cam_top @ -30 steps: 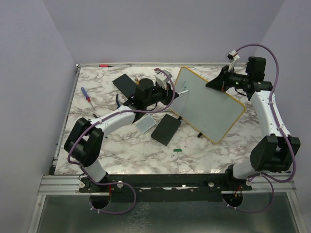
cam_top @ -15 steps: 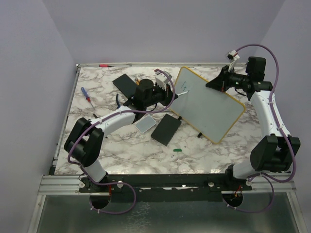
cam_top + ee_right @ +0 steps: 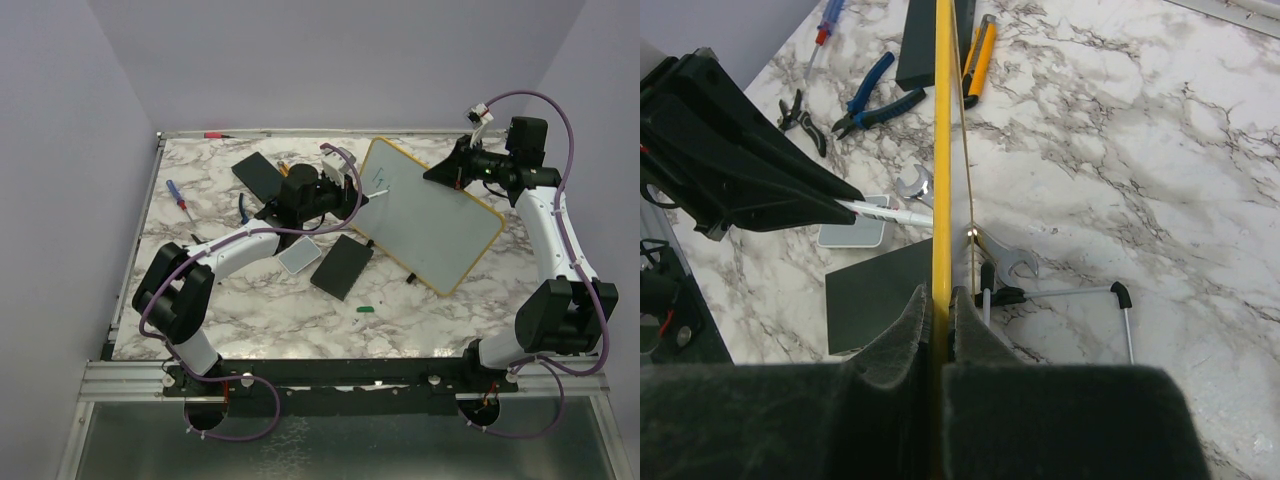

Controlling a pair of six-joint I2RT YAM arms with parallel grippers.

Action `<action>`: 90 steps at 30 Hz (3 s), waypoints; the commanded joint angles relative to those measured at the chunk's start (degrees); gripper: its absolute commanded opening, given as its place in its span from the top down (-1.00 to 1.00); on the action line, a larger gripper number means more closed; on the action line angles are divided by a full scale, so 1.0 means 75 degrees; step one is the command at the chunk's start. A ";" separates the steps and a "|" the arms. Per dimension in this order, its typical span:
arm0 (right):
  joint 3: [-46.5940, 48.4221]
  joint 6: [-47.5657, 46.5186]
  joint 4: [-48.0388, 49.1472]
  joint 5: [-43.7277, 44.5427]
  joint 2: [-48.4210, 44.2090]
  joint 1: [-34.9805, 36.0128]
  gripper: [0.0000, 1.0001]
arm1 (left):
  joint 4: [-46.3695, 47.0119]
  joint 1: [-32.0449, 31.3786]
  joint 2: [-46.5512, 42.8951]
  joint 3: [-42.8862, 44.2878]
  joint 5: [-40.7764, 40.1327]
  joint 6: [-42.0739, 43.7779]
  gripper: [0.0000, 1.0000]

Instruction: Write a sentence on the whiteboard

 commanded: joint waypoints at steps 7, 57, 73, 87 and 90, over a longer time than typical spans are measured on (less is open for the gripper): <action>-0.0172 0.0014 -0.0511 -0.0292 0.0060 0.0095 0.98 | 0.0187 -0.0076 -0.0039 0.0150 -0.0144 -0.0093 1.00; -0.0161 -0.0021 -0.0593 -0.0298 0.0062 0.0094 0.98 | 0.0843 0.0036 -0.0319 -0.0215 0.0787 -0.0333 1.00; -0.0139 -0.0021 -0.0582 -0.0307 0.0107 0.0095 0.98 | 0.0726 -0.0072 0.0171 0.0056 0.0643 -0.0365 1.00; -0.0133 -0.0033 -0.0592 -0.0312 0.0132 0.0095 0.98 | 0.0725 -0.0086 0.0247 0.0161 0.0324 -0.0422 1.00; -0.0139 -0.0033 -0.0593 -0.0319 0.0110 0.0095 0.98 | 0.0725 -0.0081 0.0167 0.0076 0.0170 -0.0395 1.00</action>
